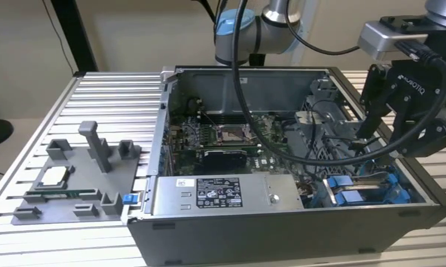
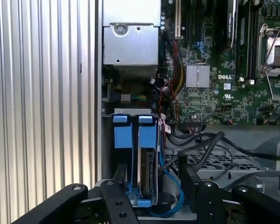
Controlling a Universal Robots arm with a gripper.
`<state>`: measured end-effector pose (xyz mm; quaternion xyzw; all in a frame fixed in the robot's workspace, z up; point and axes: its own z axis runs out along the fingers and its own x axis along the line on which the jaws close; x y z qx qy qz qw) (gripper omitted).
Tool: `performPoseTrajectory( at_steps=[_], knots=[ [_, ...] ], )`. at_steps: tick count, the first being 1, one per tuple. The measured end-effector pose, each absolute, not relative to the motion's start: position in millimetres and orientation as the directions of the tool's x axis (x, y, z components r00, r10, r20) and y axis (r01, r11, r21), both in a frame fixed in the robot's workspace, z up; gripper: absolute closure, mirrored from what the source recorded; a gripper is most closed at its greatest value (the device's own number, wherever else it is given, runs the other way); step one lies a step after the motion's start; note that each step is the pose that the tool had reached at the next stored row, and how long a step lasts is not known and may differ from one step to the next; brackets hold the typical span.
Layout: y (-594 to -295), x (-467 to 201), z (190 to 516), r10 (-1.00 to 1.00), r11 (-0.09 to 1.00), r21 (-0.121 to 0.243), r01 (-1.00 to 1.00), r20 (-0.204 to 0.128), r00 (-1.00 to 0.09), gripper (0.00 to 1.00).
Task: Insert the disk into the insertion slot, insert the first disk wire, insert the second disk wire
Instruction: 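Insert the disk into the insertion slot, then insert the first disk wire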
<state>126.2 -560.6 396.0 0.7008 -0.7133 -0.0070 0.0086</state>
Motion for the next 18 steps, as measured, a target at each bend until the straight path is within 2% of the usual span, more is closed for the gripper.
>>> performPoseTrajectory(
  at_steps=[7,14,18],
  knots=[
    [-554,124,392,-1.0,0.019,0.022,-1.0,-0.001,-0.019,0.0],
    [-553,124,388,-0.999,0.019,0.023,-1.0,-0.042,-0.02,0.0],
    [-553,123,386,-0.999,0.019,0.023,-1.0,-0.05,-0.021,0.0]
  ],
)
